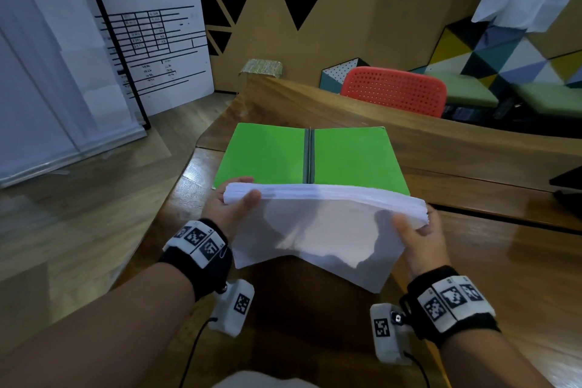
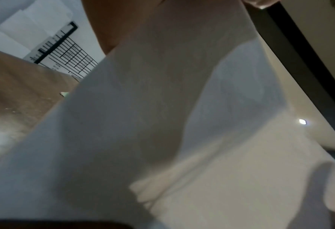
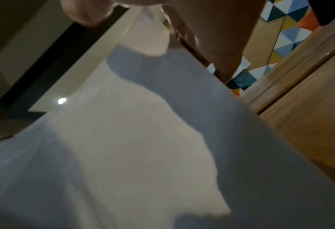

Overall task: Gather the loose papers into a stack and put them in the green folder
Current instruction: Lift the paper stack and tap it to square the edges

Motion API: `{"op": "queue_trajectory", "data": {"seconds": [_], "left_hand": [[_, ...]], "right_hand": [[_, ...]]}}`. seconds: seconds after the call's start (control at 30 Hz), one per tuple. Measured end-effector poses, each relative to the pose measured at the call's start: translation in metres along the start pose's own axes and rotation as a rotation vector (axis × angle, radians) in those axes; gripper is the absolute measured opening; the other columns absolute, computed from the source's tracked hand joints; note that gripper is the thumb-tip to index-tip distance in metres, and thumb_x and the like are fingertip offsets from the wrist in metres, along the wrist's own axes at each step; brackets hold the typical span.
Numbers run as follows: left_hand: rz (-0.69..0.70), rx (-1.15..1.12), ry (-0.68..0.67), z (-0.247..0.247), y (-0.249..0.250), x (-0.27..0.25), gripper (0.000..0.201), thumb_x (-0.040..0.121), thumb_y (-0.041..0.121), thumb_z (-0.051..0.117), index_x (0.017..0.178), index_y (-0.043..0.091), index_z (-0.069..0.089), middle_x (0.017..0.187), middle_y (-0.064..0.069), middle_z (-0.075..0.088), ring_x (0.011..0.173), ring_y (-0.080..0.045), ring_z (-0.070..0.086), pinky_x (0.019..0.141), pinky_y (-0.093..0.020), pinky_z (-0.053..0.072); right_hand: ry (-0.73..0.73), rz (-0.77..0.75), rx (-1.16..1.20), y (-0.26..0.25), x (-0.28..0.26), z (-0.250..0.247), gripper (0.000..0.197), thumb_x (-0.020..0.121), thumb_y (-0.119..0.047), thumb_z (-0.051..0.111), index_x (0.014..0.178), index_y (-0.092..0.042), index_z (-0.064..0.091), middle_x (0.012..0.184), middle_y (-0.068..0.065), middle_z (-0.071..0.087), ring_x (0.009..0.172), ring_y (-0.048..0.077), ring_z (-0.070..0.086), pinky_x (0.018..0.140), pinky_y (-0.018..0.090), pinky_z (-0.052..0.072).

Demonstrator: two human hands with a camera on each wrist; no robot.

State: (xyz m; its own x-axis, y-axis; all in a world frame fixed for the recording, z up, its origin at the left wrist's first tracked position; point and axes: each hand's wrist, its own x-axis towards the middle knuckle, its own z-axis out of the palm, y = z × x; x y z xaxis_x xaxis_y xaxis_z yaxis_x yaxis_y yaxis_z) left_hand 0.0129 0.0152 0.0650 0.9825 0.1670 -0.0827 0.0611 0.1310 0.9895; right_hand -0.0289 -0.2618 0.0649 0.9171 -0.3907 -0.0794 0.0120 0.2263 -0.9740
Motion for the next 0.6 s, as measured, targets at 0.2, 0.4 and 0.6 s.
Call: {"op": "queue_trajectory", "data": {"seconds": [0.2,0.4,0.6], "left_hand": [[-0.029,0.172,0.098,0.01,0.002,-0.003,0.018,0.067,0.012,0.08,0.064,0.012,0.062,0.054,0.001,0.064,0.055,-0.015,0.058,0.05,-0.02,0.049],[0.03,0.102,0.082,0.008,0.007,-0.005,0.019,0.079,0.018,0.07,0.068,0.024,0.055,0.068,-0.001,0.058,0.059,-0.017,0.054,0.045,-0.019,0.048],[-0.024,0.006,0.131,0.005,0.011,0.013,0.041,0.084,0.006,0.052,0.048,0.021,0.063,0.055,0.011,0.071,0.071,-0.018,0.057,0.065,-0.028,0.045]], "right_hand": [[0.124,-0.054,-0.158,0.0,-0.004,0.015,0.023,0.075,-0.002,0.073,0.082,-0.02,0.061,0.079,-0.006,0.065,0.065,0.001,0.062,0.071,0.023,0.05],[0.164,0.073,-0.173,0.006,-0.007,0.019,0.045,0.077,-0.042,0.07,0.113,-0.017,0.061,0.116,0.009,0.064,0.105,0.024,0.06,0.095,0.035,0.045],[0.191,0.215,-0.105,-0.014,-0.003,0.018,0.082,0.059,-0.061,0.064,0.122,-0.01,0.062,0.13,0.008,0.061,0.122,0.029,0.054,0.109,0.048,0.037]]}}
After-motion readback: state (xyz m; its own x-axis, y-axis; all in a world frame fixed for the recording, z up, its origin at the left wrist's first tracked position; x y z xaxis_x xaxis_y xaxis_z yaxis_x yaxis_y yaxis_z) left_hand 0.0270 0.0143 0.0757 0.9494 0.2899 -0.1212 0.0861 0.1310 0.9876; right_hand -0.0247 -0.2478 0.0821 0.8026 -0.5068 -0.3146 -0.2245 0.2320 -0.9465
